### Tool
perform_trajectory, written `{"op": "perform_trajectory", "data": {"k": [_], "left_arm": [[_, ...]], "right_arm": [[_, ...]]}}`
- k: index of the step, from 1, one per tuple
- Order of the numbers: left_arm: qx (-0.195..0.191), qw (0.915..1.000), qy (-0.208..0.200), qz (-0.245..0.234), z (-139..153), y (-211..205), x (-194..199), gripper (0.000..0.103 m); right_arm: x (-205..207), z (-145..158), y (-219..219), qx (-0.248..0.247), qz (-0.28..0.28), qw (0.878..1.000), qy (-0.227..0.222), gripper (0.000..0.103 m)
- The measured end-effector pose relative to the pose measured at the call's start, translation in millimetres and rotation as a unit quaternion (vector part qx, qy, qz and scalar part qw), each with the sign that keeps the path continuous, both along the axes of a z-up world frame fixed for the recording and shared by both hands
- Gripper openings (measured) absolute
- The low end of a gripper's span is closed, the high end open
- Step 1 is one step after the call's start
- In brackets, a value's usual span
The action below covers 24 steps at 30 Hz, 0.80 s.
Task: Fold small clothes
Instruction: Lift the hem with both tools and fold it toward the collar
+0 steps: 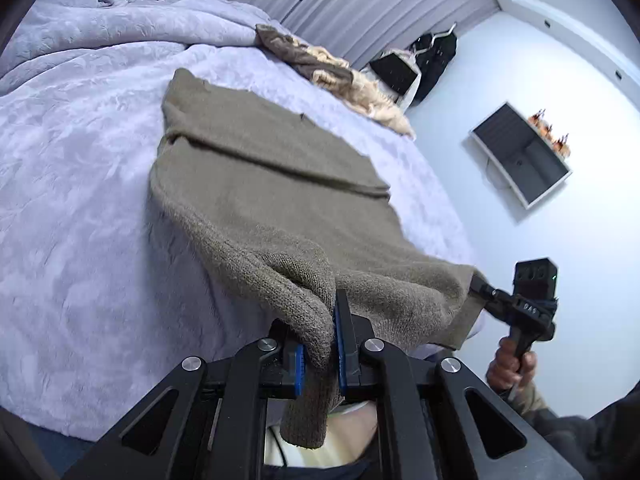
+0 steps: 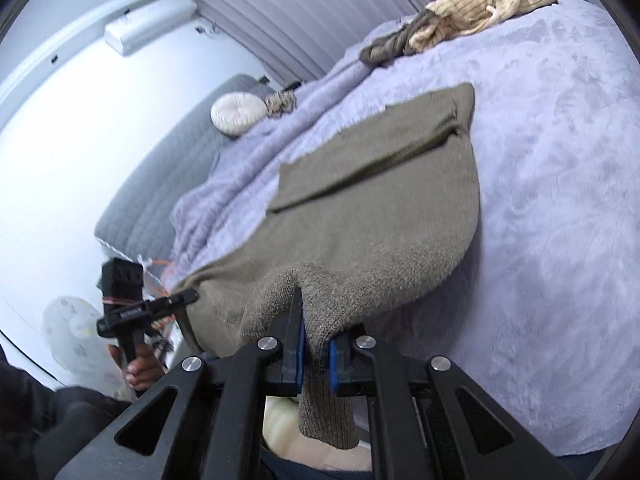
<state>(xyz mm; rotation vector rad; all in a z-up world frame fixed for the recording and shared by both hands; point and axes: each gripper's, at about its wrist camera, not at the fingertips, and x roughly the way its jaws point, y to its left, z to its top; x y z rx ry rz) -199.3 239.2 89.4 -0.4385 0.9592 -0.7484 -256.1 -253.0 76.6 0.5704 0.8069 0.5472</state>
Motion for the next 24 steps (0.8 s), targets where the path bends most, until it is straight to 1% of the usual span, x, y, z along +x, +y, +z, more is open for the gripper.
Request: {"op": "perform_trajectory", "data": {"k": [2, 3, 4, 5, 8, 9, 10, 12, 14, 16, 18, 22, 24], "left_arm": [[-0.026, 0.9996, 0.005, 0.011, 3.1, 4.5, 10.1, 0.013], [-0.034, 0.9993, 0.006, 0.017, 3.6, 2.9, 14.1, 0.013], [-0.040, 0.9989, 0.007, 0.023, 5.3, 6.1, 18.5, 0.013], [-0.043, 0.9987, 0.007, 0.028, 10.4, -11.5, 29.9, 0.013], [-0.055, 0.9981, -0.001, 0.030, 20.0, -13.5, 40.3, 0.013], [-0.050, 0.9983, -0.003, 0.031, 22.8, -14.8, 44.2, 0.013], [-0.034, 0.9989, -0.002, 0.033, 24.2, -17.7, 47.6, 0.013], [-0.007, 0.9992, -0.001, 0.039, 27.3, -25.0, 56.2, 0.013], [0.009, 0.9990, 0.001, 0.044, 29.7, -29.2, 62.9, 0.013], [0.024, 0.9983, 0.003, 0.052, 32.2, -35.1, 70.7, 0.013], [0.040, 0.9973, 0.005, 0.061, 33.8, -42.4, 78.7, 0.013], [0.088, 0.9933, 0.005, 0.076, 37.6, -61.5, 93.4, 0.013], [0.102, 0.9917, 0.004, 0.079, 39.9, -67.1, 99.3, 0.013]], "right_arm": [[3.5, 9.4, -3.3, 0.018, -0.009, 1.000, -0.008, 0.009], [5.1, 13.5, -5.5, 0.028, -0.012, 0.999, -0.013, 0.009], [6.2, 16.8, -7.5, 0.036, -0.014, 0.999, -0.016, 0.009], [9.1, 21.3, -7.5, 0.040, -0.017, 0.999, -0.019, 0.009], [18.7, 30.8, -4.3, 0.039, -0.027, 0.999, -0.026, 0.009], [22.3, 32.9, -4.6, 0.041, -0.031, 0.998, -0.027, 0.009], [26.0, 34.7, -4.6, 0.041, -0.035, 0.998, -0.027, 0.009], [30.7, 36.1, -4.5, 0.030, -0.039, 0.998, -0.026, 0.009], [38.9, 38.3, -1.9, 0.017, -0.040, 0.999, -0.024, 0.009], [45.3, 42.2, 2.6, -0.012, -0.045, 0.999, -0.022, 0.009], [51.3, 45.4, 5.7, -0.031, -0.051, 0.998, -0.017, 0.009], [60.8, 55.0, 16.5, -0.096, -0.068, 0.993, -0.007, 0.009], [67.1, 60.3, 22.4, -0.120, -0.076, 0.990, -0.005, 0.009]]}}
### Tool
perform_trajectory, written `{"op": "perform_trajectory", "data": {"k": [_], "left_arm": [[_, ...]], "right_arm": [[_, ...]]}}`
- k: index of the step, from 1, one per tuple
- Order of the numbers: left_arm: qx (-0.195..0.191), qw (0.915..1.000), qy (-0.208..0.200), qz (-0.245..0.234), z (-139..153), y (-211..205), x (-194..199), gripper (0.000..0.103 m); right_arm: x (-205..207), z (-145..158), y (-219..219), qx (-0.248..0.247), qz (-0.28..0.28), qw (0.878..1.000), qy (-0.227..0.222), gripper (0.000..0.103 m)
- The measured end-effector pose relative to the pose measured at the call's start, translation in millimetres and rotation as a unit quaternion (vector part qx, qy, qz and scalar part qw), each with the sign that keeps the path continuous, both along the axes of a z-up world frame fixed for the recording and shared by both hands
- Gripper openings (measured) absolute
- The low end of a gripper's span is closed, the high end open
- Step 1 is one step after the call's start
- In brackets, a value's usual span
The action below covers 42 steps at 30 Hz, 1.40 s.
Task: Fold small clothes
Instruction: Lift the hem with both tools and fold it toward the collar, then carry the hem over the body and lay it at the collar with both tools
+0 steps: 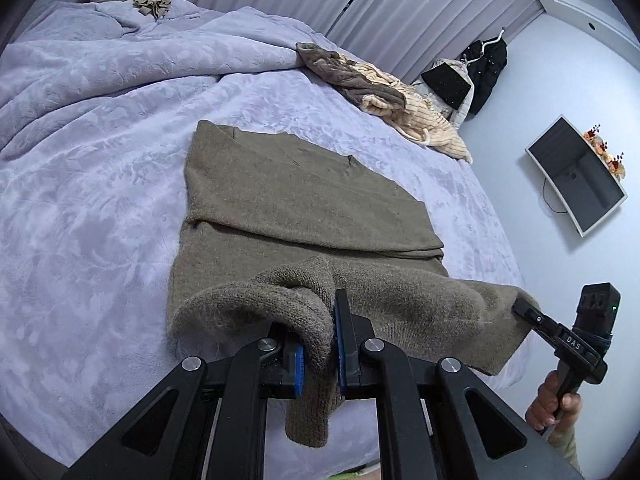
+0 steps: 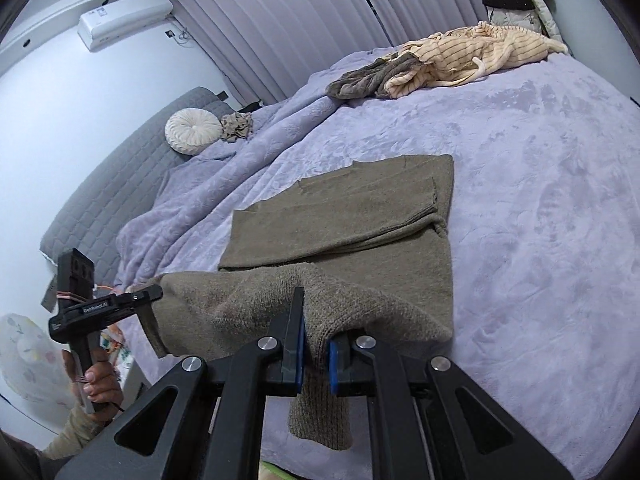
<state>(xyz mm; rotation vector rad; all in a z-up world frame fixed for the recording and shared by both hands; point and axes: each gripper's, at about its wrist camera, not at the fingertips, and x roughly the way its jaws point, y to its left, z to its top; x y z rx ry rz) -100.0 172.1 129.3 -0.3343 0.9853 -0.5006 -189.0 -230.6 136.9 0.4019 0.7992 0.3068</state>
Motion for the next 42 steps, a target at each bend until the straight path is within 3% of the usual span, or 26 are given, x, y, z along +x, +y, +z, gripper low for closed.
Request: {"op": "perform_trajectory", "data": {"k": [8, 19, 42], "left_arm": [[0.002, 1.0000, 0.000, 0.010, 9.7, -1.9, 21.8, 0.013], [0.048, 0.9987, 0.009, 0.015, 7.8, -17.9, 45.0, 0.013], [0.060, 0.9976, 0.031, 0.014, 3.9, -31.4, 96.0, 0.013]], "right_arm": [[29.5, 14.3, 2.5, -0.018, -0.027, 0.999, 0.010, 0.009], [56.9, 17.3, 7.1, -0.042, -0.033, 0.998, 0.029, 0.009], [110.1, 9.9, 2.3, -0.050, -0.042, 0.996, 0.057, 0.009]]}}
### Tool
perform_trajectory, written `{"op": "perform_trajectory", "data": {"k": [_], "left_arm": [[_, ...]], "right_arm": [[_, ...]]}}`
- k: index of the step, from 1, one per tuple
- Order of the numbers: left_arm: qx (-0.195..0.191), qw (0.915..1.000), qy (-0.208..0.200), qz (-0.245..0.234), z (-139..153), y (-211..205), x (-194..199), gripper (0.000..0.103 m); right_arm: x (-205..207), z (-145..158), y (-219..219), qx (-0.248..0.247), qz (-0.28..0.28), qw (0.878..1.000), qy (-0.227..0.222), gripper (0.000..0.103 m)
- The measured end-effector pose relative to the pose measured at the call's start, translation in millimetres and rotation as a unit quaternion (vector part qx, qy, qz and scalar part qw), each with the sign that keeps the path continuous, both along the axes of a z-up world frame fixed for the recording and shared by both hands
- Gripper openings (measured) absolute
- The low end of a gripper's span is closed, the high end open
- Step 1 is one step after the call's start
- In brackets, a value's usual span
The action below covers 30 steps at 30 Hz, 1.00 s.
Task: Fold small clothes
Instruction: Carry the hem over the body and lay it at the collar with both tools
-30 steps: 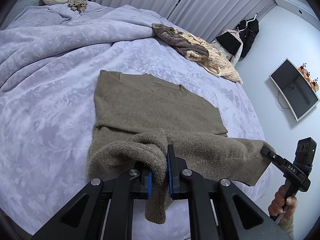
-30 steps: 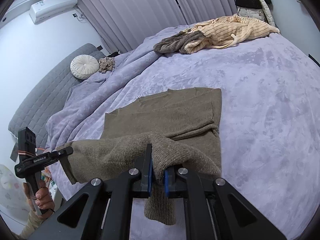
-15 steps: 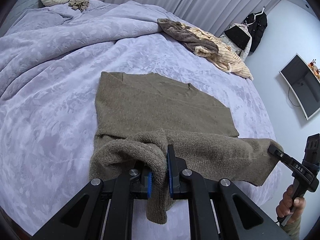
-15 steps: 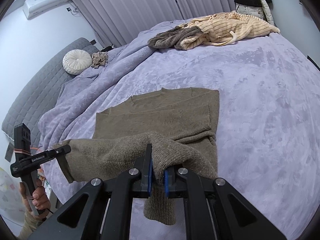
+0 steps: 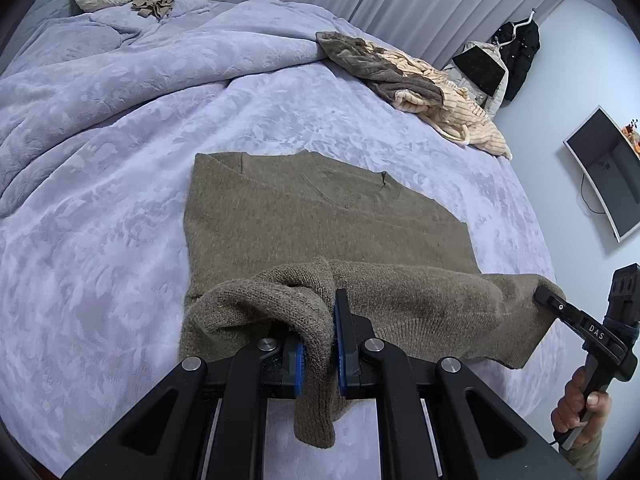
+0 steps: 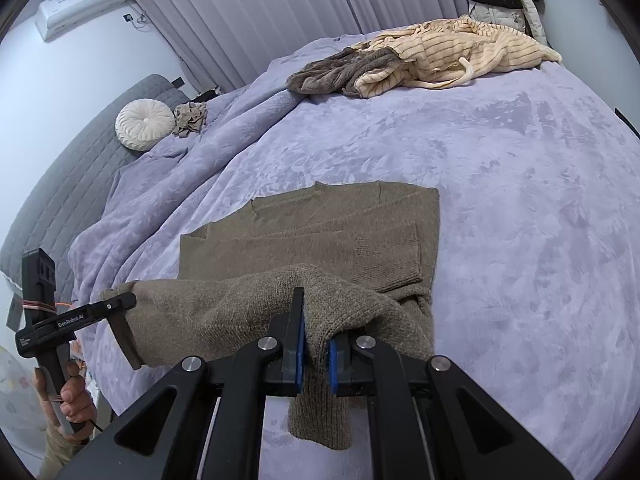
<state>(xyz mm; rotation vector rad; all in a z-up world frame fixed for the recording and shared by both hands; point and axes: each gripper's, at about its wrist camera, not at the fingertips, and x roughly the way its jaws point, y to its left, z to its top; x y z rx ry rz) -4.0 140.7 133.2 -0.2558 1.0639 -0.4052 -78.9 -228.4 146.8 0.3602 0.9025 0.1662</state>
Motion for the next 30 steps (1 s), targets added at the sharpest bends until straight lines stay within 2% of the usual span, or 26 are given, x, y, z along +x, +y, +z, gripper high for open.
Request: {"op": "perform_trajectory", "data": {"k": [19, 30], "left_arm": [[0.013, 0.9998, 0.012, 0.004, -6.1, -15.1, 46.3, 0.013], [0.017, 0.9994, 0.030, 0.003, -23.5, -16.1, 63.8, 0.013]], "right_arm": [[51.2, -10.1, -5.0, 0.001, -0.013, 1.000, 0.020, 0.009], [70.4, -24.5, -3.4, -0.007, -0.014, 0.999, 0.038, 0.009]]}}
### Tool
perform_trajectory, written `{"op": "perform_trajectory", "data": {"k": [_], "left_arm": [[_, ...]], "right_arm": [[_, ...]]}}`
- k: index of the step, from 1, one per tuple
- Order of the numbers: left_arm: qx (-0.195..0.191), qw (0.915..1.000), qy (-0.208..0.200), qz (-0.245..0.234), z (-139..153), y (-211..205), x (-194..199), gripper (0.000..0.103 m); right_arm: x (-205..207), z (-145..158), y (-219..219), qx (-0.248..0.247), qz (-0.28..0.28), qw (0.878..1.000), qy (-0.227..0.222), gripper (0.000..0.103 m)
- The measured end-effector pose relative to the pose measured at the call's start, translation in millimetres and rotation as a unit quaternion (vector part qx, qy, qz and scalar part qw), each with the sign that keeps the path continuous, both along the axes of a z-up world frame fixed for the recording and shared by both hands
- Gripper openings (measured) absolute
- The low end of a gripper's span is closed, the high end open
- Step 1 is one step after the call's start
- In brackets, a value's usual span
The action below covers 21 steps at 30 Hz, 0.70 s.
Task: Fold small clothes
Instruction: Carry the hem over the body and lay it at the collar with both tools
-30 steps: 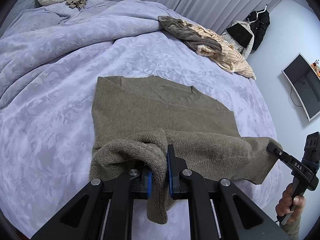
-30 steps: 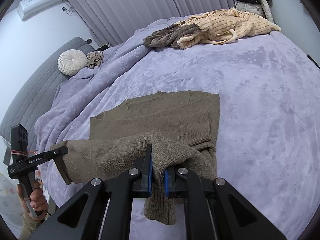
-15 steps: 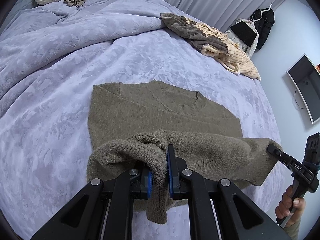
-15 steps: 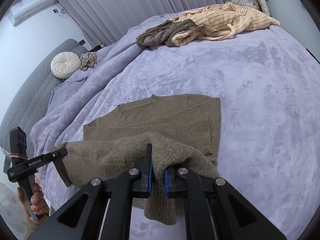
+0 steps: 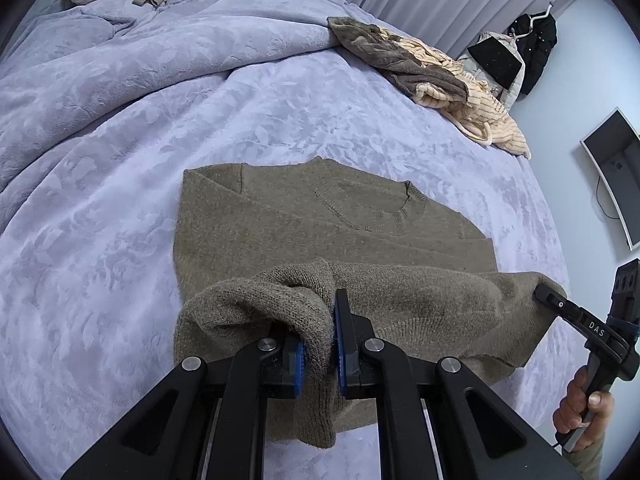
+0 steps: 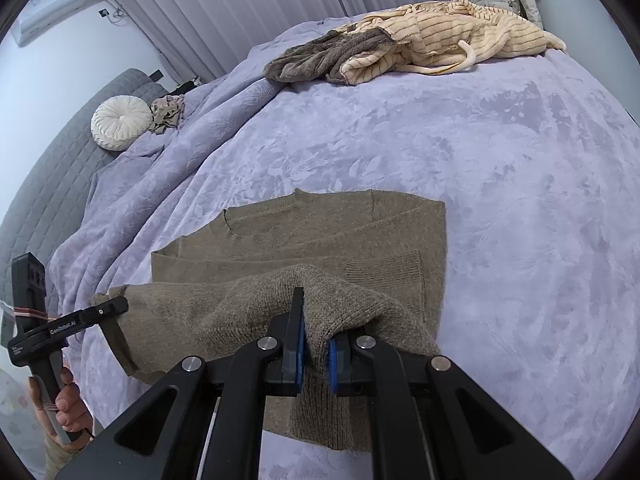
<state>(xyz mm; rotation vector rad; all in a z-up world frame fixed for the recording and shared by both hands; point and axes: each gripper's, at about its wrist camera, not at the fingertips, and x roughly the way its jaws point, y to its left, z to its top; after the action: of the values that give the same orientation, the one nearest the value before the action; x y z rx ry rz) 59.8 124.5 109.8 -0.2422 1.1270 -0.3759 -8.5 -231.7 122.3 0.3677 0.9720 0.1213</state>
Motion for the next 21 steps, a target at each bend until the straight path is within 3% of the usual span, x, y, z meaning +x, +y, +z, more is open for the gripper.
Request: {"op": "perform_trajectory", "data": {"k": [21], "left_arm": [[0.010, 0.9991, 0.040, 0.001, -45.7, -10.3, 34.4, 0.013]], "right_arm": [[33.4, -39.2, -4.9, -0.004, -0.013, 0.999, 0.040, 0.009]]}}
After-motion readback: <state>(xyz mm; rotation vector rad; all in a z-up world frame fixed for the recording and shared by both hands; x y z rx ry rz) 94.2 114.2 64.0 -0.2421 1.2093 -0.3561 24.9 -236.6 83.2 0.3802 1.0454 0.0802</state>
